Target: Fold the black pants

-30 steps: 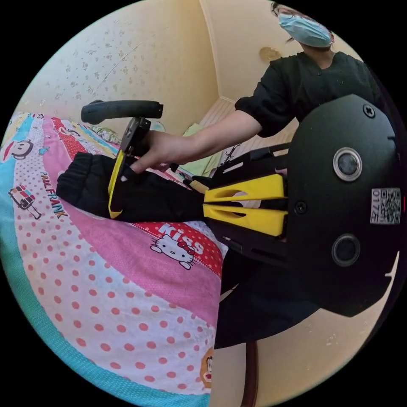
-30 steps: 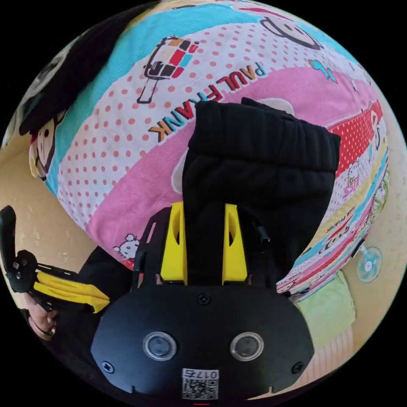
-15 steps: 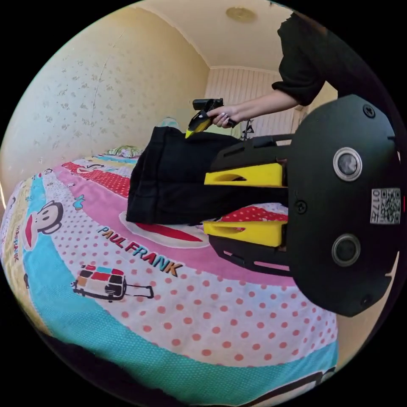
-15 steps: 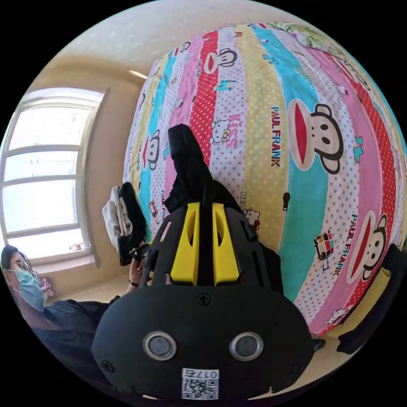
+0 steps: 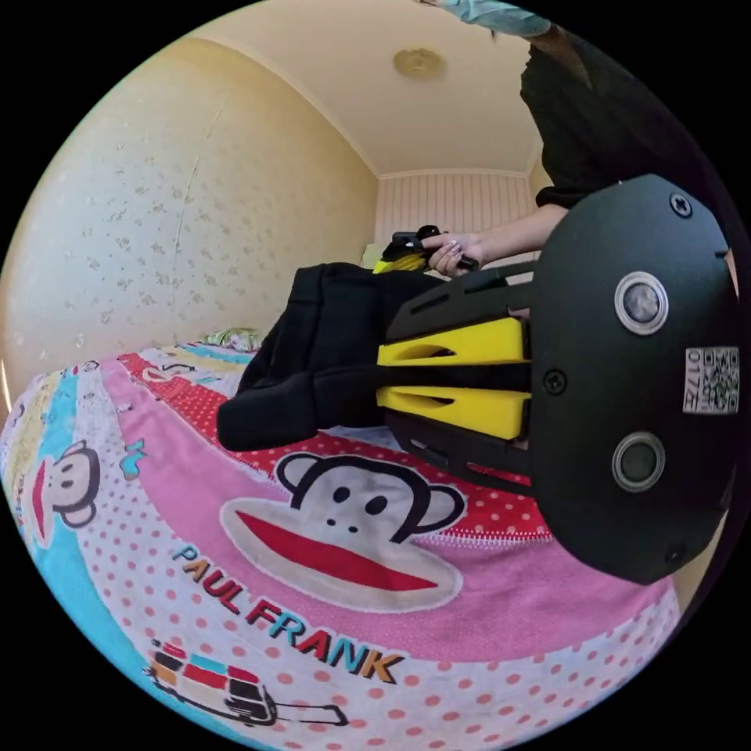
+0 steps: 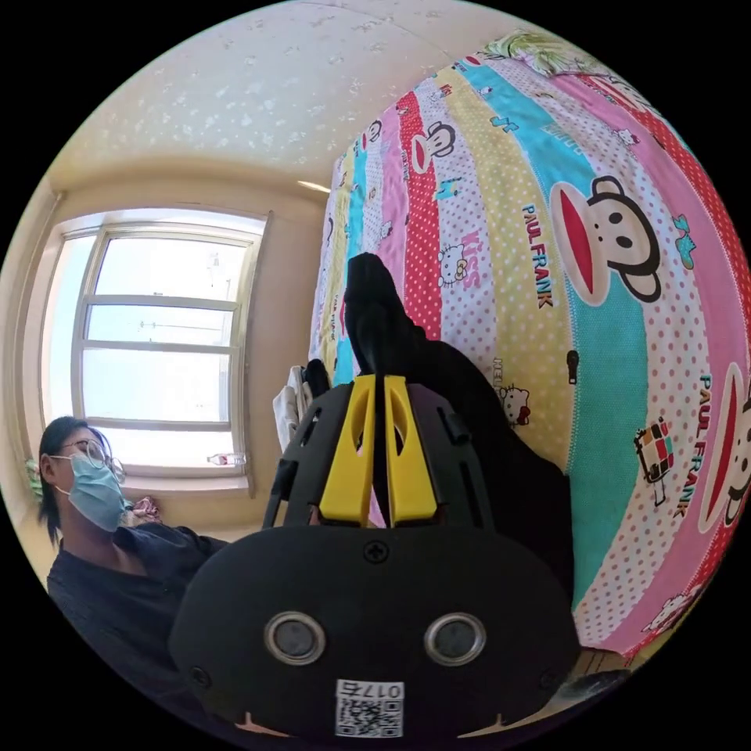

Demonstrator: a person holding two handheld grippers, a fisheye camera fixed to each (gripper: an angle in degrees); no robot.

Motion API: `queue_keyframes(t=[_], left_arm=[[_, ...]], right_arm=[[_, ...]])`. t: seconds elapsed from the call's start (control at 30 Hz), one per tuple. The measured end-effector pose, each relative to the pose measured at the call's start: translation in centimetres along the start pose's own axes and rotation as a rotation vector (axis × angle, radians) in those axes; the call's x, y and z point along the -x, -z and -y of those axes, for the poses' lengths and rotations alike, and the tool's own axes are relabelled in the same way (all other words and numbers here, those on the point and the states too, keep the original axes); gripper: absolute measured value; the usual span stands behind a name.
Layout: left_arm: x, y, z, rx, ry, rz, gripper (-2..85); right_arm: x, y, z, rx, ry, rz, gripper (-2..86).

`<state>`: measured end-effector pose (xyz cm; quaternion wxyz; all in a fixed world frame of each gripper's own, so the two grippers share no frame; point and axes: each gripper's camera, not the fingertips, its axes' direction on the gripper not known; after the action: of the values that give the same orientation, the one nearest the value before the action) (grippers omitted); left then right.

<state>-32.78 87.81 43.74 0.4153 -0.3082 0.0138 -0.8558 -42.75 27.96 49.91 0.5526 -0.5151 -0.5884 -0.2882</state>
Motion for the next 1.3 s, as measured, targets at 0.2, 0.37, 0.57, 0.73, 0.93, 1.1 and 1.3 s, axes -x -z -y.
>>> queue_keyframes(t=[0.2, 0.37, 0.57, 0.73, 0.93, 1.1, 1.3], left_arm=[[-15.7, 4.9, -9.3, -0.04, -0.286, 0.066, 4.4], [-29.4, 10.6, -19.0, -0.149, -0.586, -0.015, 4.3], [-43.9, 11.8, -30.6, -0.322, -0.963, -0.031, 4.3], [-51.3, 12.5, -37.8, -0.432, -1.228, -0.003, 4.3], [-54.3, 14.5, -43.2, -0.566, -1.382, -0.076, 4.4], [-54.4, 14.0, -41.4, -0.561, -1.348, -0.034, 4.4], [-47.1, 6.6, -25.3, -0.498, -1.119, 0.192, 4.6]], right_arm=[[5.1, 10.8, -10.0, -0.18, 0.142, 0.446, 2.3], [9.6, 20.1, -19.4, -0.339, 0.396, 0.804, 2.2], [18.1, 30.4, -25.6, -0.428, 0.763, 0.93, 1.8], [24.8, 35.6, -30.0, -0.461, 1.001, 0.893, 1.8], [30.0, 39.3, -33.8, -0.494, 1.185, 0.776, 1.7], [31.8, 39.3, -31.2, -0.558, 1.111, 0.55, 1.5], [28.0, 33.5, -14.9, -0.51, 0.819, 0.085, 1.4]])
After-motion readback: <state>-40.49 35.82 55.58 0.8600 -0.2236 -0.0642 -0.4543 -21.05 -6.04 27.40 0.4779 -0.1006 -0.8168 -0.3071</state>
